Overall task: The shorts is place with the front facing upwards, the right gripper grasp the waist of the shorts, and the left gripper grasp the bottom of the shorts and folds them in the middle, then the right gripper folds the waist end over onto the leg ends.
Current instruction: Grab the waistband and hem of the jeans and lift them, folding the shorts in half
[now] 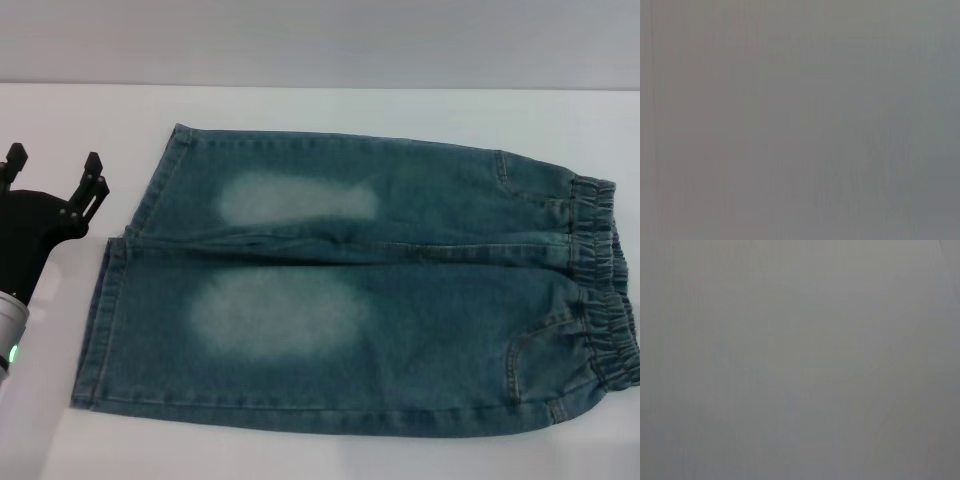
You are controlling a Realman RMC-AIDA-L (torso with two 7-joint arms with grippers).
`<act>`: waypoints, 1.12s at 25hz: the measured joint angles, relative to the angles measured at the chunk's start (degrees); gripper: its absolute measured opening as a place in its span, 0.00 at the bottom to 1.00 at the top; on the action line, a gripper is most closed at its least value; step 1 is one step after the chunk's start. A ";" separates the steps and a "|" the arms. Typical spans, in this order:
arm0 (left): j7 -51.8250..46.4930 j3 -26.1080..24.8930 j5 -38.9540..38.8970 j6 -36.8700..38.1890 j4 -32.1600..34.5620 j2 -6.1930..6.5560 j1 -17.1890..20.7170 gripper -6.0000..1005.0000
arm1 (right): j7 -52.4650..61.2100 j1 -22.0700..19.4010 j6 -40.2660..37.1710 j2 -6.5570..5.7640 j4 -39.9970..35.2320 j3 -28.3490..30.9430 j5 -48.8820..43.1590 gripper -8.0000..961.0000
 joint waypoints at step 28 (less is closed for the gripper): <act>0.63 -1.82 0.33 -5.20 -0.84 0.64 -6.39 0.85 | 0.16 9.69 5.59 -2.40 1.21 -0.32 -0.09 0.88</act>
